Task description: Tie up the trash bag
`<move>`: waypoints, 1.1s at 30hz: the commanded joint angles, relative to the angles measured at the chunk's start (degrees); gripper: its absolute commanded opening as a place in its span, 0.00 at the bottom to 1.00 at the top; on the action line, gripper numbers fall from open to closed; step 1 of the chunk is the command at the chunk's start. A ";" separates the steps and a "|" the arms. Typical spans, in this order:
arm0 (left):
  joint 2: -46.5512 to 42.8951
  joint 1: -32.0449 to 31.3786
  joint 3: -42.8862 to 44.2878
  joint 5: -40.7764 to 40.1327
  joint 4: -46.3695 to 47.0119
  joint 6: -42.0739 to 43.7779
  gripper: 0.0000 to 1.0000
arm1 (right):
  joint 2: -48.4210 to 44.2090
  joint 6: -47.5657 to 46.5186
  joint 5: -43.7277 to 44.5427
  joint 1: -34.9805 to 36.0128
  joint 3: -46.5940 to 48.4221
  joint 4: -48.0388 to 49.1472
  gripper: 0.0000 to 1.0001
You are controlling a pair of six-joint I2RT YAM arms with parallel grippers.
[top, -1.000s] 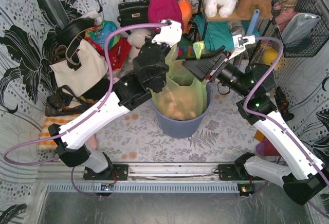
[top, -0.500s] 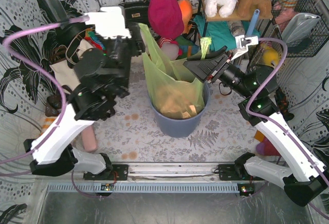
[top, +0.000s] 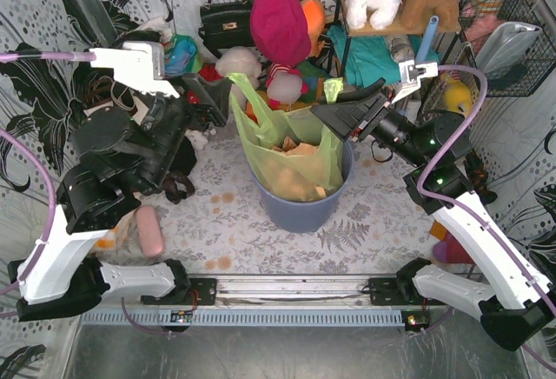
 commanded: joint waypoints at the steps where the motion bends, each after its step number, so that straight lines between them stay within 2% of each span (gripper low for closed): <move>1: 2.25 -0.09 1.41 -2.24 -8.43 -4.70 0.77 | -0.29 -0.64 0.69 0.09 0.66 0.89 0.56; 5: 5.73 -0.04 7.59 -0.40 -17.60 -5.10 0.79 | -0.23 -0.59 0.85 0.10 0.88 0.46 0.56; 8: 6.59 0.04 10.63 5.24 -22.14 -5.14 0.80 | -0.17 -0.64 0.87 0.10 1.10 0.13 0.56; 20: 4.76 3.76 8.83 31.84 -17.02 -2.77 0.82 | 0.32 -0.21 0.87 0.10 1.37 0.11 0.56; 27: 3.02 15.61 3.81 56.02 -6.12 -6.02 0.80 | 0.40 0.38 0.74 0.10 0.96 0.98 0.56; 33: 4.55 31.99 -3.24 82.07 8.45 -17.74 0.78 | 0.26 0.20 0.15 0.10 0.93 0.99 0.56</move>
